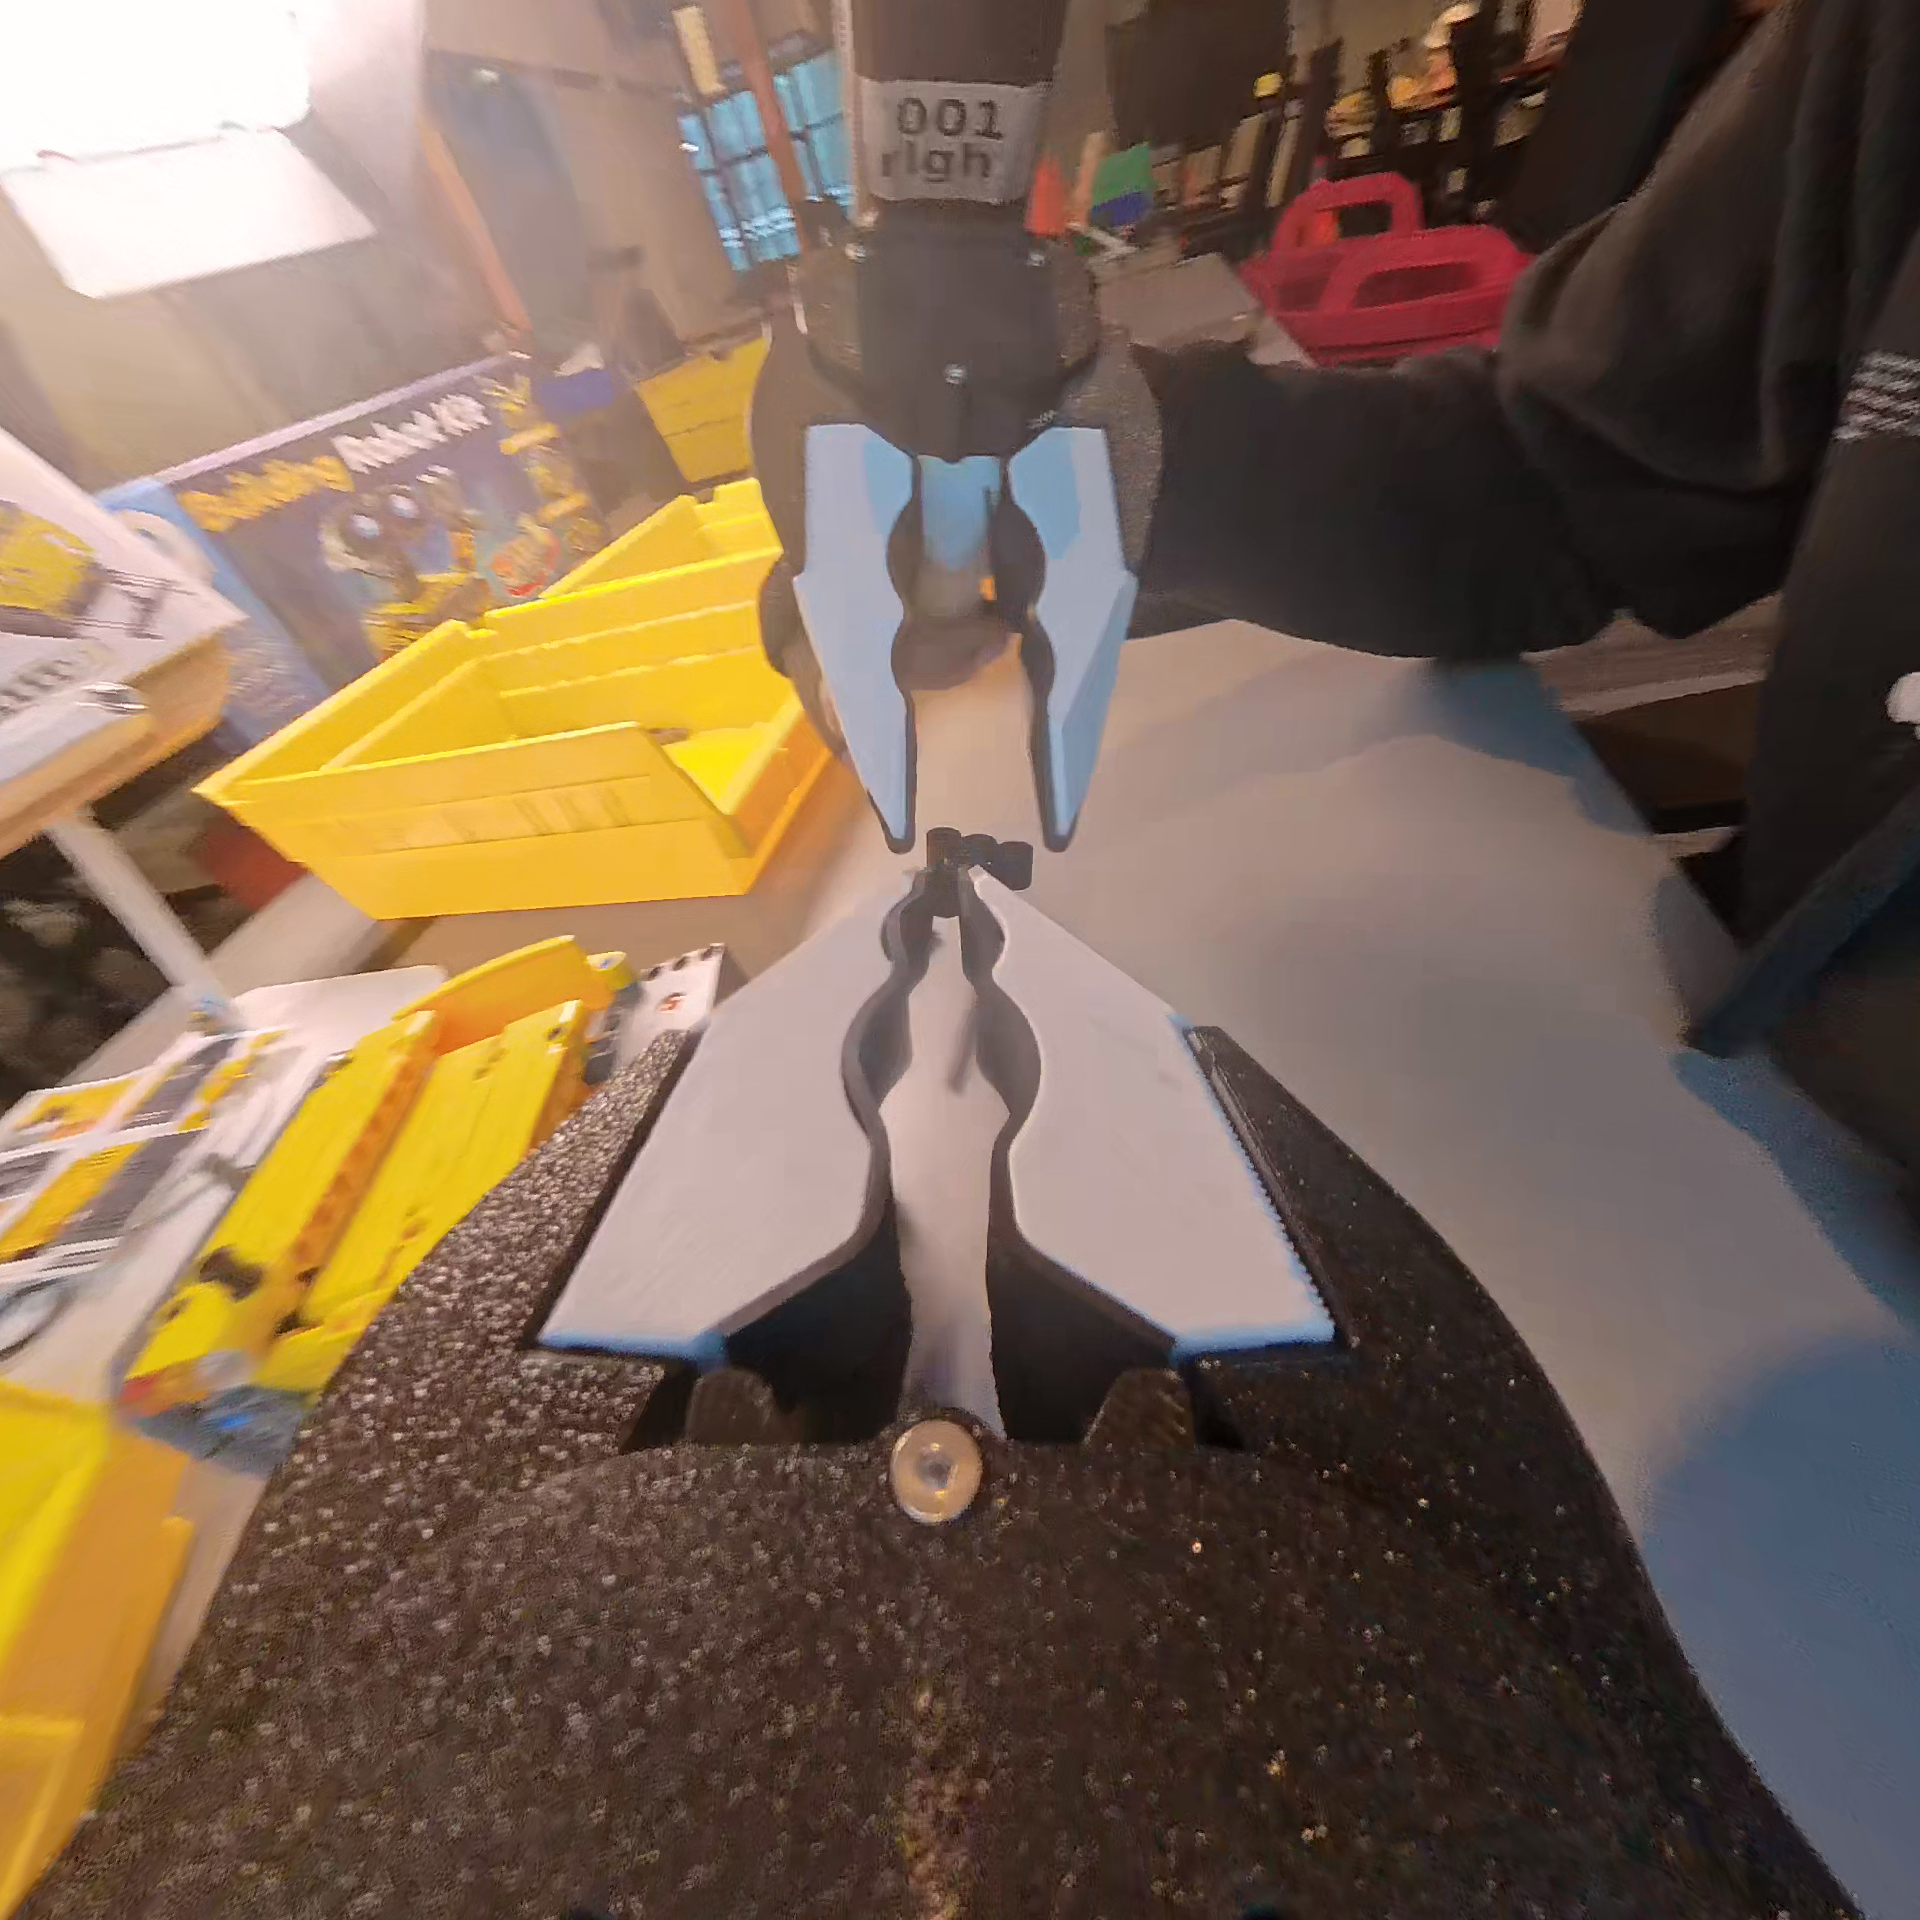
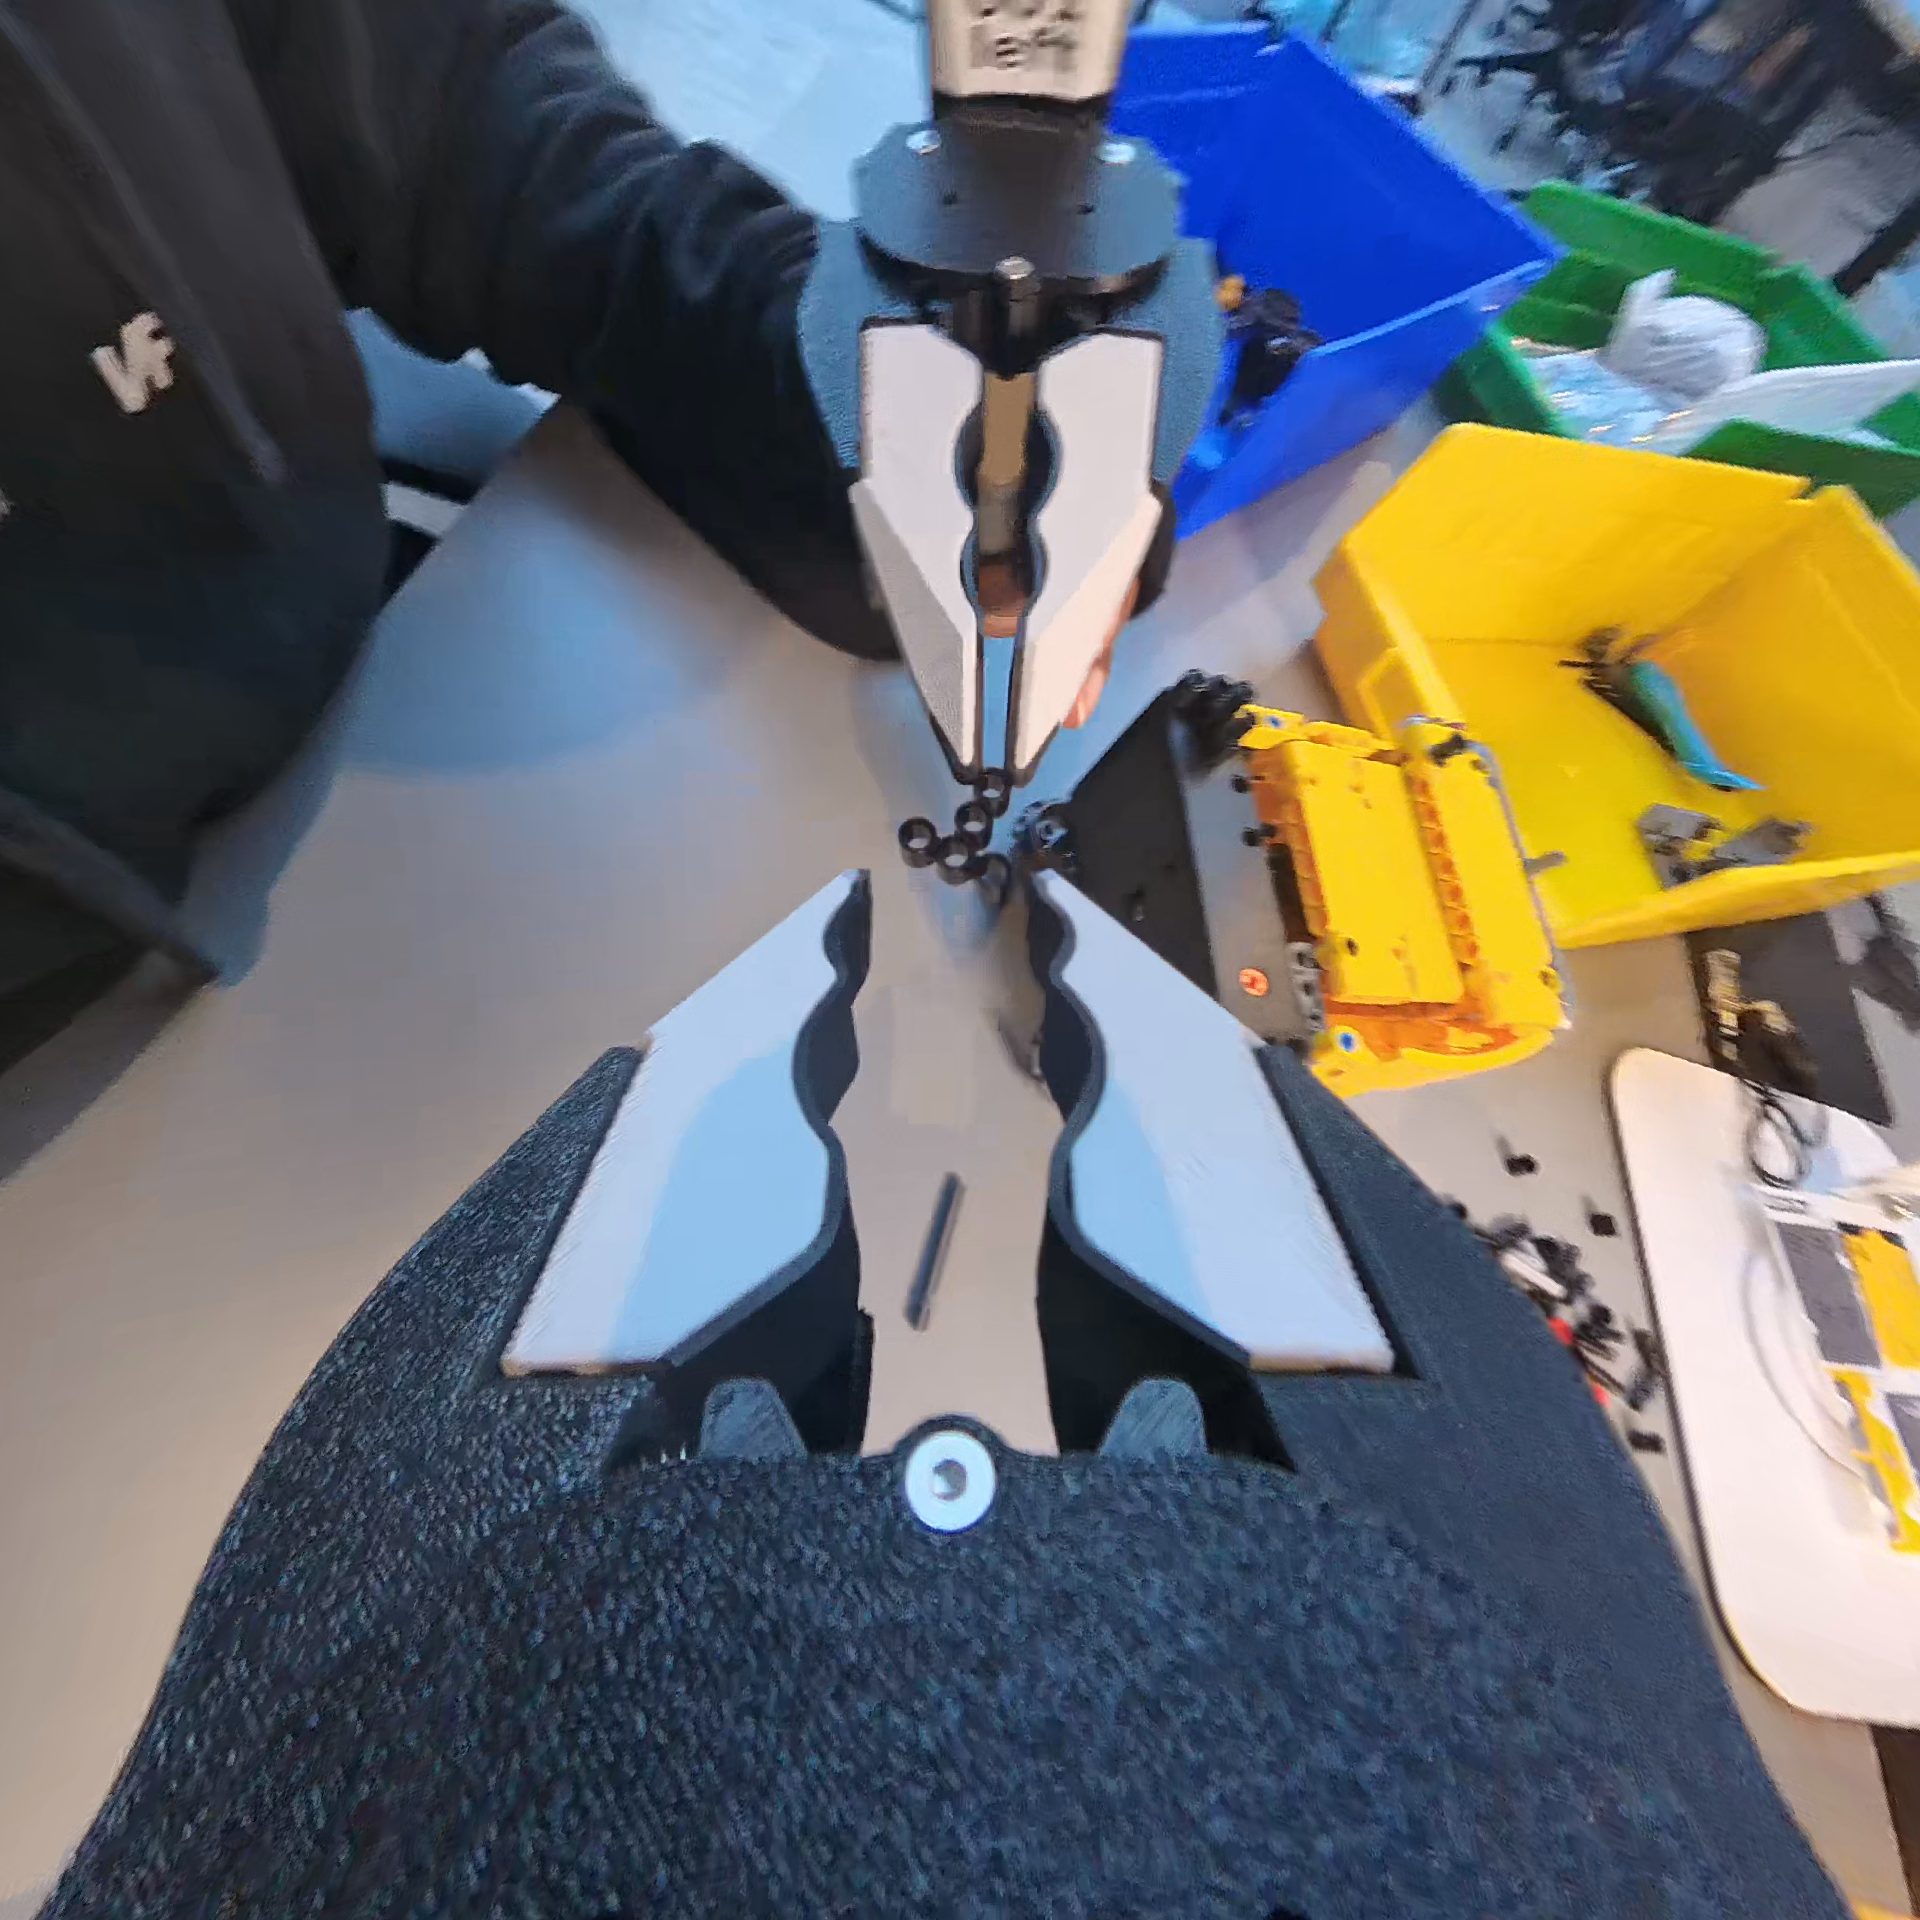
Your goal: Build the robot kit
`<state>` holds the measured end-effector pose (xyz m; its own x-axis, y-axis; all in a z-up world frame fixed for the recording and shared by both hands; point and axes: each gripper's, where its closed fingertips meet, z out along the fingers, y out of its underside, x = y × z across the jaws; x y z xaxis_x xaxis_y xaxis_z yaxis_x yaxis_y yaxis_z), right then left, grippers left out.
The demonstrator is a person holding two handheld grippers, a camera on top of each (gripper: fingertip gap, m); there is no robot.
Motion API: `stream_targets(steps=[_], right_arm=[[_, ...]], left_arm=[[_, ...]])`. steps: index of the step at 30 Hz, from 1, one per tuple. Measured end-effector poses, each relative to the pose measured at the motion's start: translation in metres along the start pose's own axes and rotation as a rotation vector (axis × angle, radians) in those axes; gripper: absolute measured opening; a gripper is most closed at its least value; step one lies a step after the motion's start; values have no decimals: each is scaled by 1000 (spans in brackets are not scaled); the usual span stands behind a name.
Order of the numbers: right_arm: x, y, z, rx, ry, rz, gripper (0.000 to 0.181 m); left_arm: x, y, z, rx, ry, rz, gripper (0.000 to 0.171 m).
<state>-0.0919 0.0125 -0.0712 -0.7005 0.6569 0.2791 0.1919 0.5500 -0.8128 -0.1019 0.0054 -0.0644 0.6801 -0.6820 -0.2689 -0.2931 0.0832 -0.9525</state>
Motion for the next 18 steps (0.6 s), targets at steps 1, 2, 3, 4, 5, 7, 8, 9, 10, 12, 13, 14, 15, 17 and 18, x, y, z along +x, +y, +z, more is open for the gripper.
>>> stream_targets(steps=[1,2,3,4,5,7,8,9,10,12,13,14,15,17,18], right_arm=[[5,-3,-1,19,35,11,37],[10,-5,-1,38,65,25,43],[14,-7,0,58,96,37,48],[18,-10,1,75,130,46,50],[23,-11,3,88,168,53,49],[32,-11,6,89,233,49,47],[35,-12,6,90,255,40,44],[37,-13,7,97,273,32,38],[39,-16,6,114,287,28,33],[41,-22,5,155,300,31,26],[41,-22,6,161,295,36,26],[41,-22,6,161,297,34,26],[42,-22,7,163,303,26,26],[43,-24,7,169,313,14,24],[43,-24,7,168,313,8,24]], left_arm=[[-6,-2,-2,4,-52,31,2],[-12,-4,-4,9,-96,60,2],[-16,-6,-6,16,-135,87,2],[-19,-9,-7,23,-168,110,1],[-22,-11,-8,27,-196,131,3],[-26,-15,-9,35,-245,162,2],[-29,-16,-10,37,-268,173,2],[-30,-18,-11,39,-289,182,1],[-32,-18,-12,40,-301,187,1],[-33,-18,-13,42,-303,176,1],[-33,-18,-13,50,-301,164,1],[-33,-19,-13,58,-297,149,1],[-33,-19,-13,62,-295,140,1],[-33,-18,-13,67,-289,127,1],[-33,-18,-12,68,-285,121,1]])
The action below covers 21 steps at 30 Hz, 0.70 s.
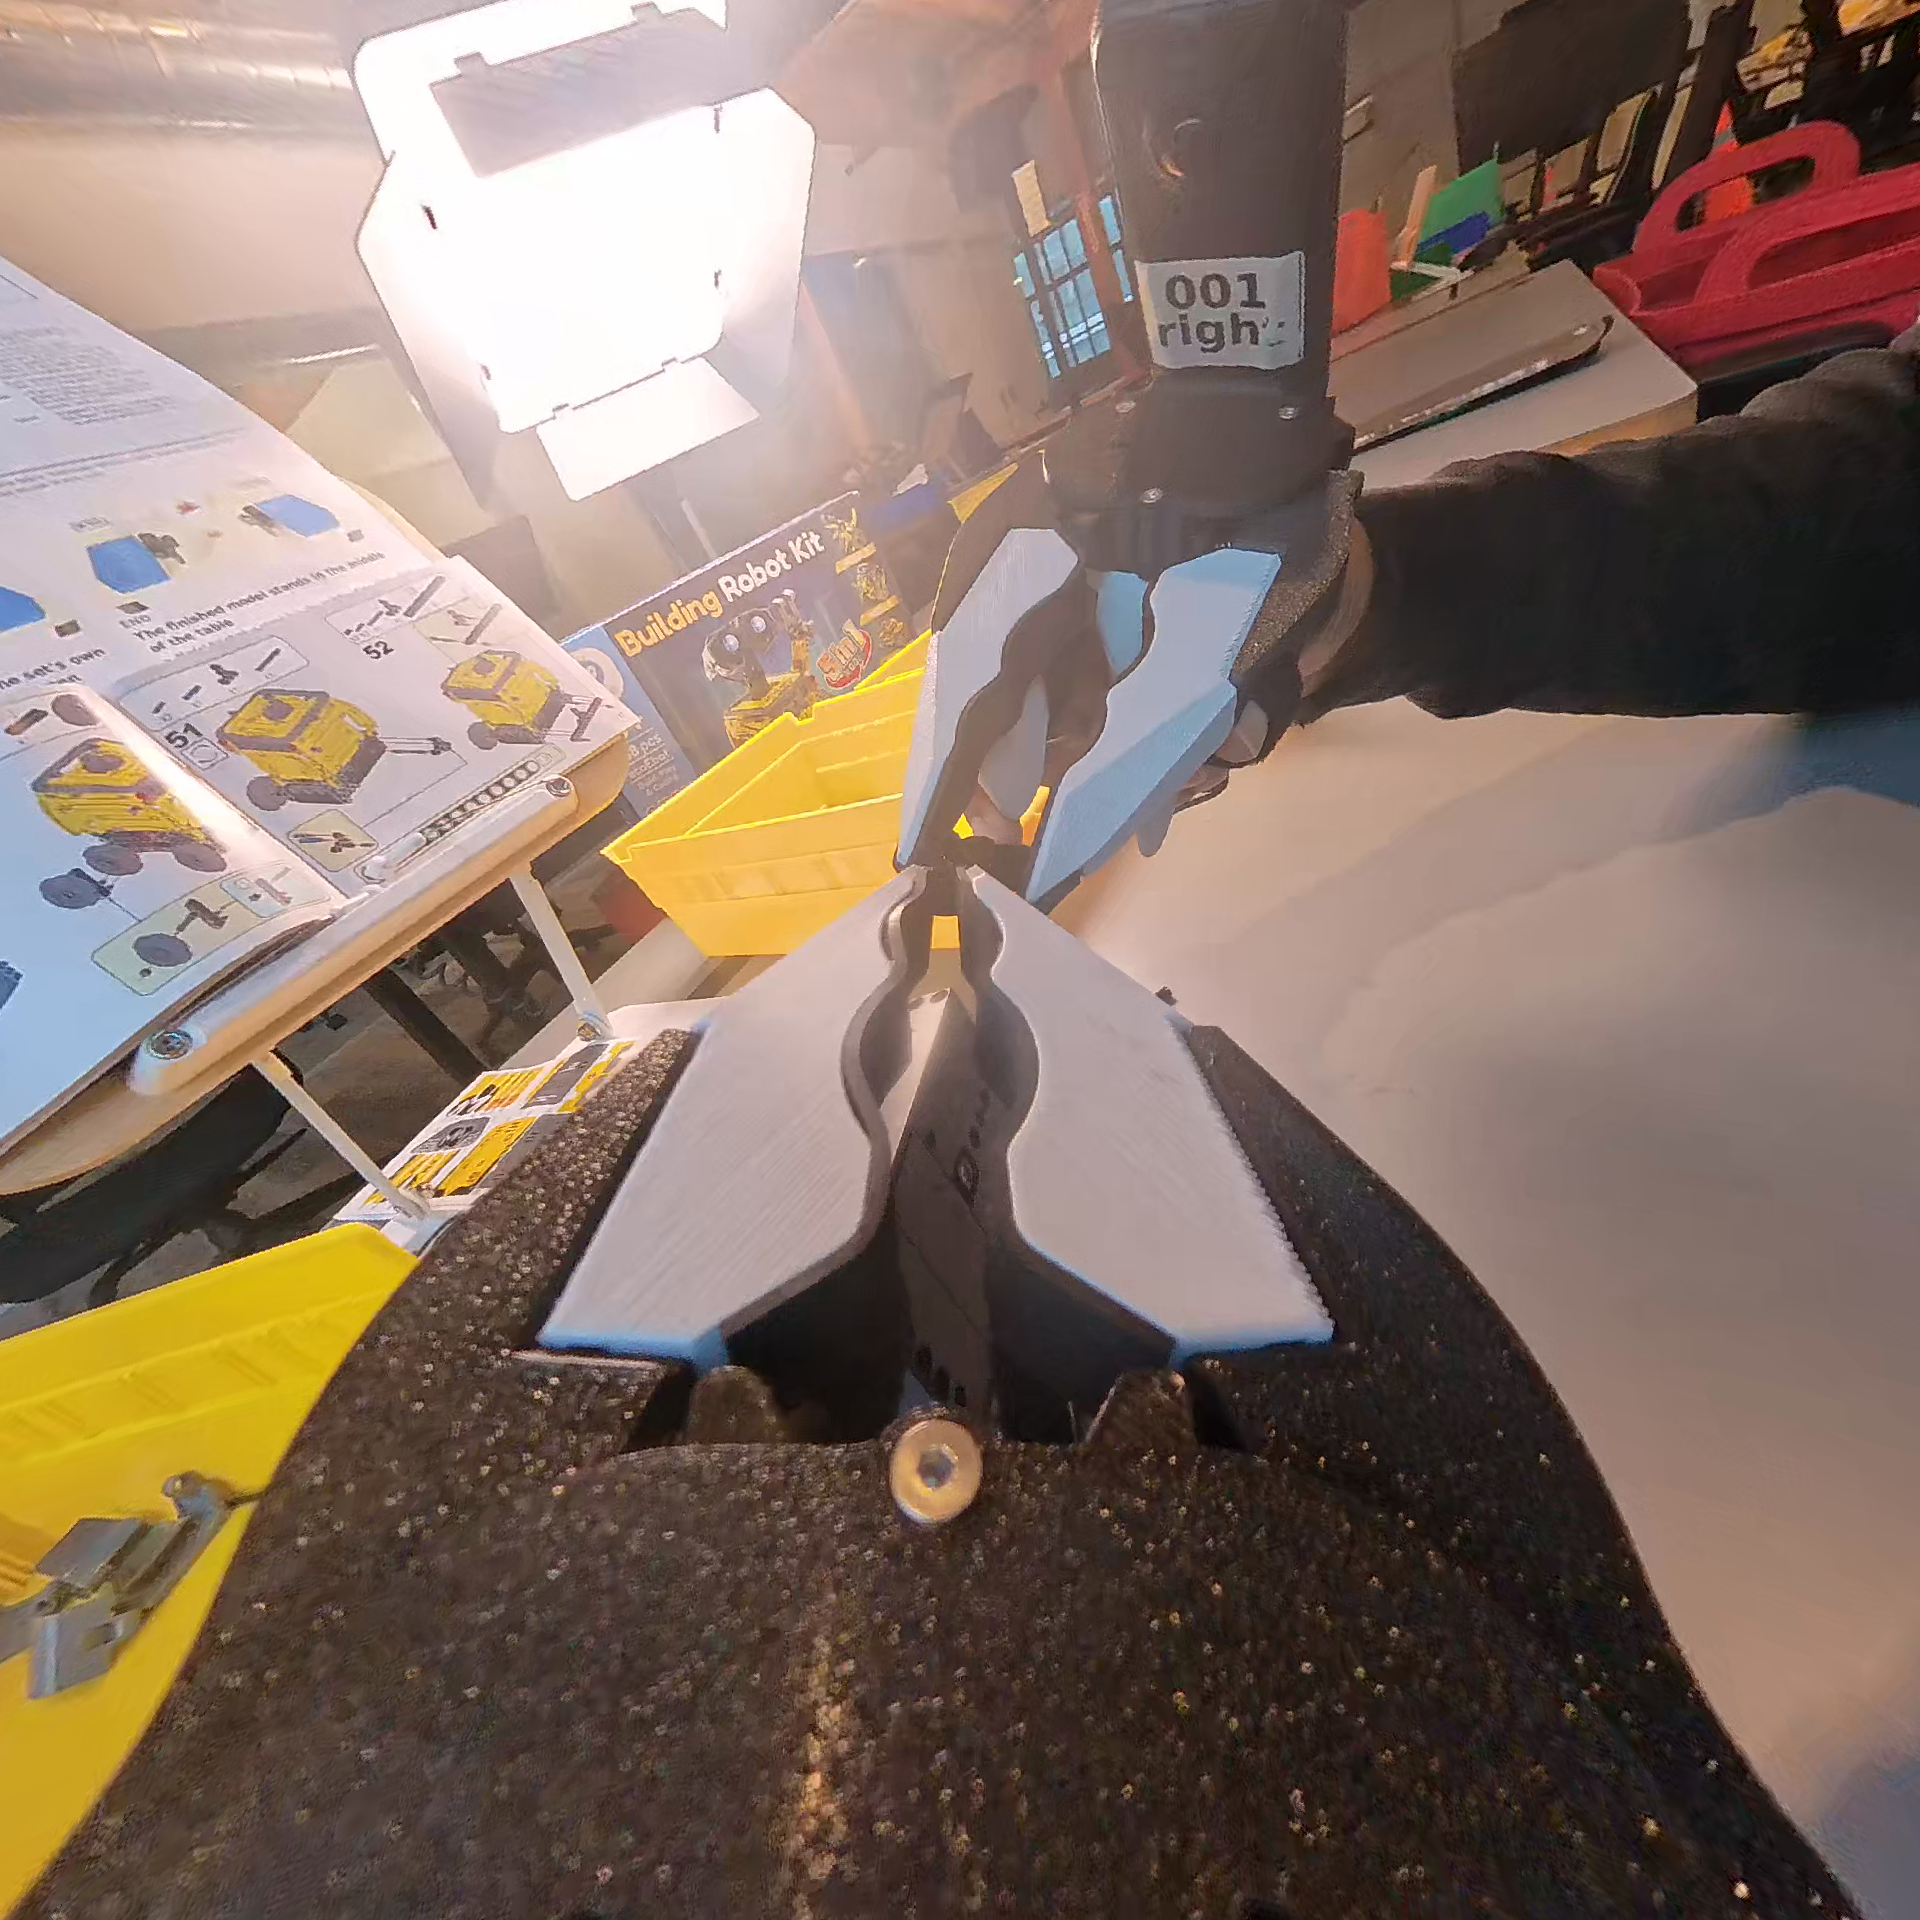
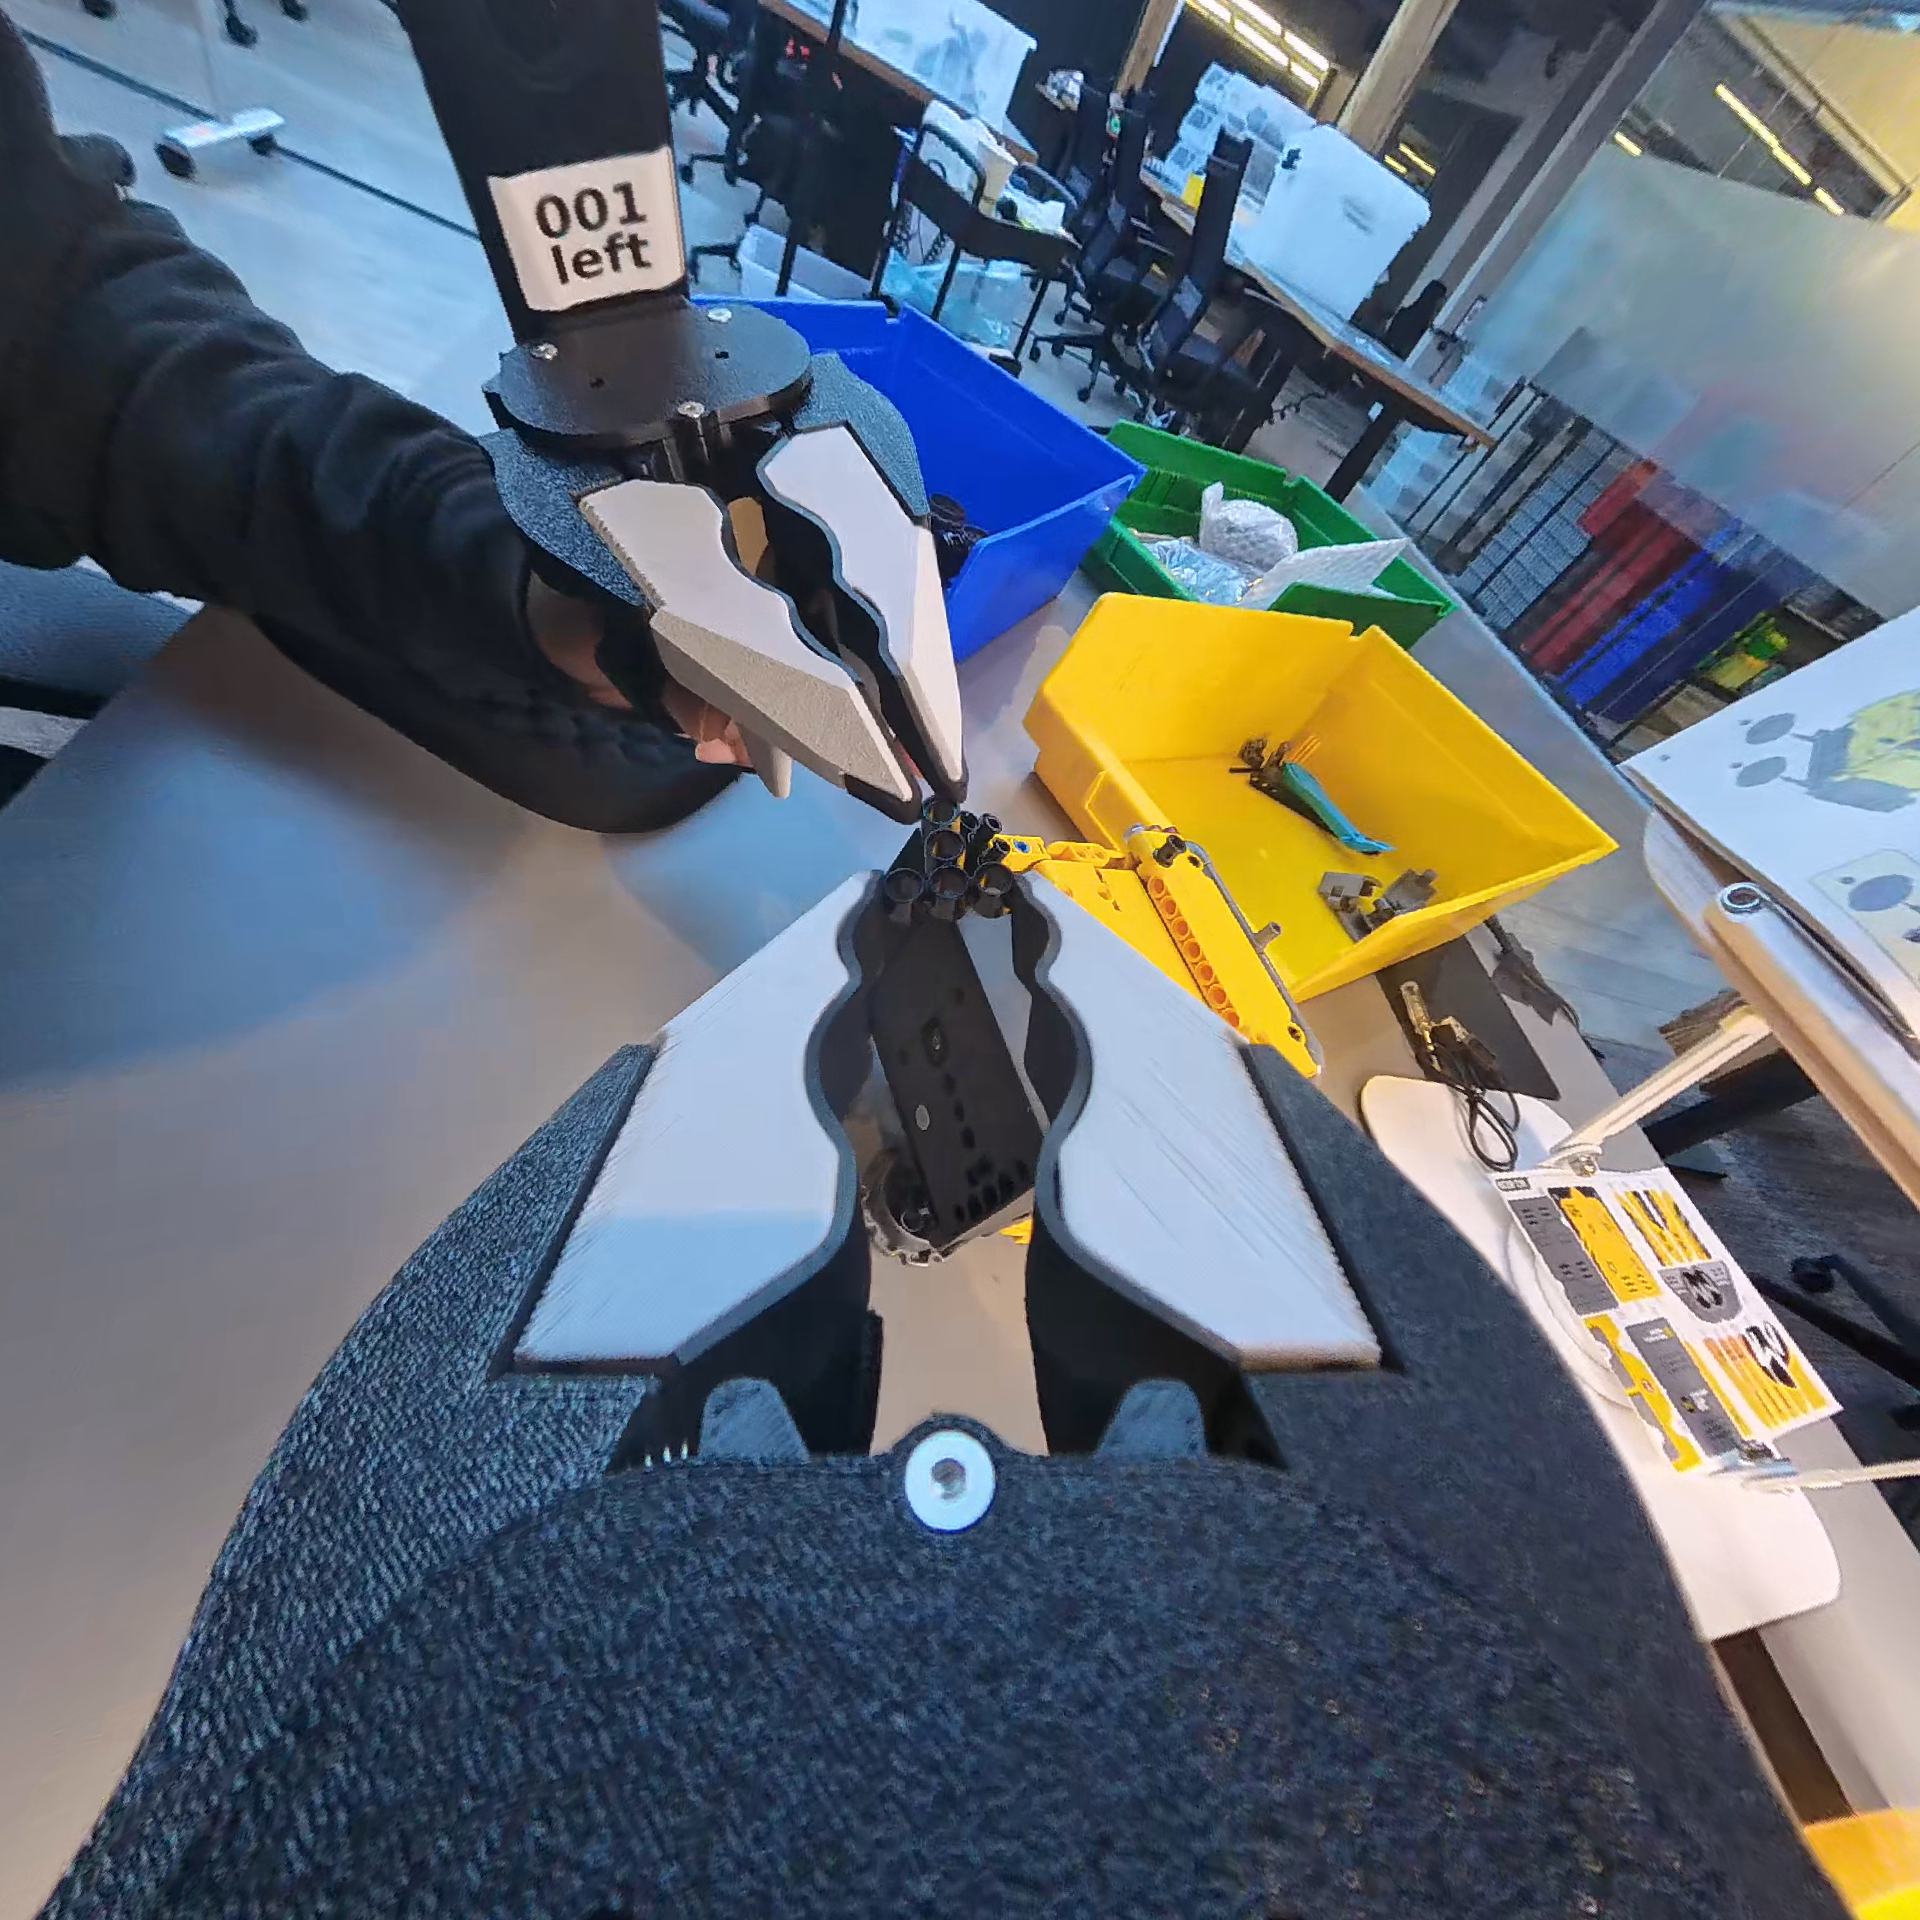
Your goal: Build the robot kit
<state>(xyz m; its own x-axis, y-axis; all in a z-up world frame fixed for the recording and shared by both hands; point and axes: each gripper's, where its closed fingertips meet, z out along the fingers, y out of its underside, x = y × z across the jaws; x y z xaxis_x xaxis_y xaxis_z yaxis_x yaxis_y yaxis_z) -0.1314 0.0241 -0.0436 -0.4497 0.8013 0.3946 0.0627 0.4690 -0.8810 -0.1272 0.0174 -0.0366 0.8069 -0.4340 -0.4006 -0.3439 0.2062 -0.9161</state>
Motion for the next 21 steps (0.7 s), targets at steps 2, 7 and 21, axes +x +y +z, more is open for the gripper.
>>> stream_targets(steps=[2,7,21], right_arm=[[0,2,0,-15,-21,6,23],[16,19,-4,-96,-109,44,23],[31,64,5,-182,-295,186,24]], left_arm=[[0,3,1,-12,13,-15,1],[-13,12,10,-108,38,10,9],[-17,57,37,-568,451,-116,21]])
